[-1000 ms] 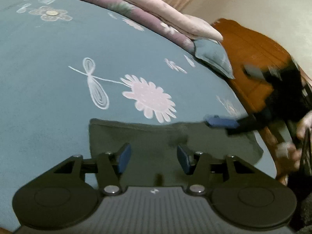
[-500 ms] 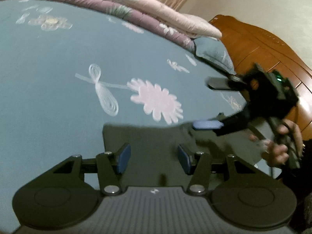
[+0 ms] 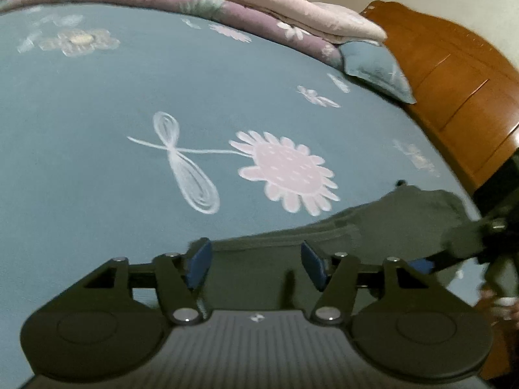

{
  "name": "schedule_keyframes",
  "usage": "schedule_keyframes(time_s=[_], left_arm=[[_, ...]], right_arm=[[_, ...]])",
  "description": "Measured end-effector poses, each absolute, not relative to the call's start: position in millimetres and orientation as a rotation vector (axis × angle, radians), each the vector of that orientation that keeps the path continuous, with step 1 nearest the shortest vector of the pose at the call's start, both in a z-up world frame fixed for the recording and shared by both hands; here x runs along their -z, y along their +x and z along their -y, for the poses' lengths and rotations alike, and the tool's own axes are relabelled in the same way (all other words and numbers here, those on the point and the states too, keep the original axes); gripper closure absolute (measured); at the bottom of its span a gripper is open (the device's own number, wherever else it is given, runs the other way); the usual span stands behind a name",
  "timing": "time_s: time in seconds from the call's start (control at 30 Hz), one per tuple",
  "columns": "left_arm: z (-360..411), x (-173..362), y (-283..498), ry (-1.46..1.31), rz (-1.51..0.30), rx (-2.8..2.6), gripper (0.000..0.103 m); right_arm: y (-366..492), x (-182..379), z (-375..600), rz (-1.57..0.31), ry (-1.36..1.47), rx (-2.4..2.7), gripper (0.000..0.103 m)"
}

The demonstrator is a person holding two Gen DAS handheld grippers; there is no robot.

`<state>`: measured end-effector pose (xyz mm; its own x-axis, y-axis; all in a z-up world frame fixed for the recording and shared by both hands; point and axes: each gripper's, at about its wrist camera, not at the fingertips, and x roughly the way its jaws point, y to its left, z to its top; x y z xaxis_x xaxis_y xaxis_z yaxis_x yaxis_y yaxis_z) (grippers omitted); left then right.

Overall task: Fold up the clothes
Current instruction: 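Sweep both open grippers across the folded garment to flatten it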

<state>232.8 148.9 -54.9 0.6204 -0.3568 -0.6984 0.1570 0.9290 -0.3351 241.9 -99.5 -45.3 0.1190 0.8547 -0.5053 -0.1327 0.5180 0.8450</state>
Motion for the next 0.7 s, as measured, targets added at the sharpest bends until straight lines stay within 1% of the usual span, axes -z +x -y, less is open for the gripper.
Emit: schedule_keyframes(time_s=[0.07,0.17,0.27,0.37,0.47,0.6,0.63,0.7], left_arm=[[-150,53,232,-0.218,-0.857,0.265,0.037],[-151,51,227,-0.208,-0.867,0.233,0.037],[-149,47,218,-0.22,-0.874,0.228,0.037],[-135,43,211,-0.215,-0.888,0.253,0.033],[-112,44,202,-0.197,-0.908,0.3,0.032],[-88,65,197,-0.2,-0.972,0.295,0.028],[-83,69,195,-0.192,-0.965,0.281,0.026],[-76,64,195,-0.158,-0.97,0.257,0.025]], right_arm=[[240,47,90,-1.275,0.717,-0.87,0.0],[233,62,75,-1.369,0.587,-0.839,0.0],[229,60,83,-1.367,0.591,-0.844,0.0],[229,41,100,-1.303,0.548,-0.807,0.0],[230,19,119,-1.217,0.489,-0.759,0.0],[229,15,147,-1.163,0.351,-0.63,0.0],[228,17,152,-1.159,0.318,-0.599,0.0],[226,22,167,-1.166,0.268,-0.546,0.0]])
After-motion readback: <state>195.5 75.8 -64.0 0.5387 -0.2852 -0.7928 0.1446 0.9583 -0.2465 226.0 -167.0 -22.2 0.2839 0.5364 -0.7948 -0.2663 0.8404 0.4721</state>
